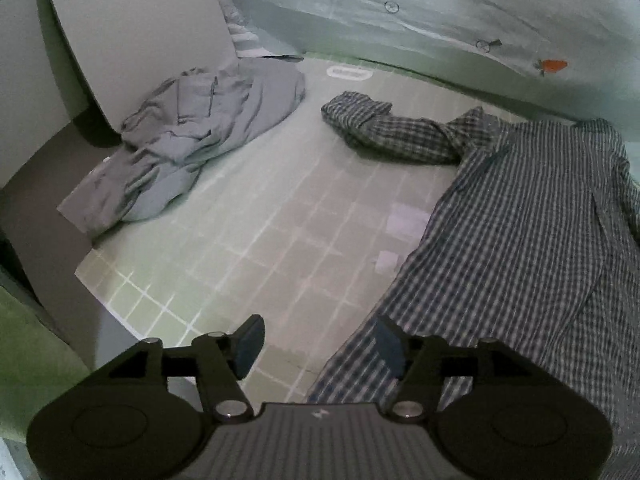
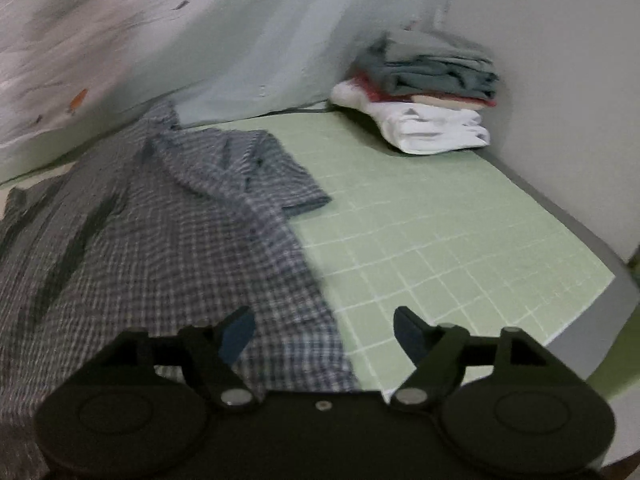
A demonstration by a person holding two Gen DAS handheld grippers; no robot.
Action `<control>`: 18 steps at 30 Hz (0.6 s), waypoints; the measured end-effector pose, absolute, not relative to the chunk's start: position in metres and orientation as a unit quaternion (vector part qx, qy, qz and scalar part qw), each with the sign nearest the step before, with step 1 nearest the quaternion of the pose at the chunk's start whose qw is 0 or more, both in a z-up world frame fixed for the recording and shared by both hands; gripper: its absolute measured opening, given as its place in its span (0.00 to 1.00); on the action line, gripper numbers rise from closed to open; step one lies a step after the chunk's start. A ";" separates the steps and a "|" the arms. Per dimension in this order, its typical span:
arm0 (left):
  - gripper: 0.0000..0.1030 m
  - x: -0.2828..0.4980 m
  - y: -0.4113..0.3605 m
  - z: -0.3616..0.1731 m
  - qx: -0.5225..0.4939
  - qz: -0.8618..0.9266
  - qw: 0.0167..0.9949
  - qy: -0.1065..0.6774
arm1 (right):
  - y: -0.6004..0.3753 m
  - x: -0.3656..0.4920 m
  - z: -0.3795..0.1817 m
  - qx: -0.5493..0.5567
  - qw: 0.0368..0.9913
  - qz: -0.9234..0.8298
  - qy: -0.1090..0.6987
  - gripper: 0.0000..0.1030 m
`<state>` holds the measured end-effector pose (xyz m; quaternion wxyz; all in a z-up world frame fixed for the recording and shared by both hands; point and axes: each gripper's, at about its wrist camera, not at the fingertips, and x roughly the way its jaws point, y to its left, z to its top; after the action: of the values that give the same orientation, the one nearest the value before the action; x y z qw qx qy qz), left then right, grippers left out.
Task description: Fold clothes
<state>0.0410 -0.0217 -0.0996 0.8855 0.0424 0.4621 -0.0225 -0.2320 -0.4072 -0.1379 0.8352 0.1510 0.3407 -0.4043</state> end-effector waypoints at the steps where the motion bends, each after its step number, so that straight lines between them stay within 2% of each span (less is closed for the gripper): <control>1: 0.62 0.042 -0.024 -0.100 0.042 -0.024 0.886 0.462 | -0.410 -0.232 -0.140 0.158 0.832 -0.406 0.342 0.76; 3: 0.62 0.044 -0.032 -0.104 0.049 -0.028 0.882 0.468 | -0.415 -0.232 -0.144 0.167 0.827 -0.407 0.349 0.78; 7: 0.69 0.046 -0.055 -0.109 0.048 -0.038 0.872 0.485 | -0.422 -0.224 -0.152 0.170 0.826 -0.393 0.367 0.94; 12: 0.69 0.049 -0.099 -0.119 0.063 -0.061 0.863 0.498 | -0.429 -0.208 -0.167 0.164 0.828 -0.364 0.394 0.99; 18: 0.69 0.042 -0.165 -0.132 0.096 -0.099 0.859 0.493 | -0.455 -0.194 -0.185 0.189 0.831 -0.333 0.403 1.00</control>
<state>0.0416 -0.1647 -0.1315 0.8587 0.0960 0.4935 -0.0993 -0.1935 -0.4550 -0.1850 0.8314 0.1894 0.4026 -0.3329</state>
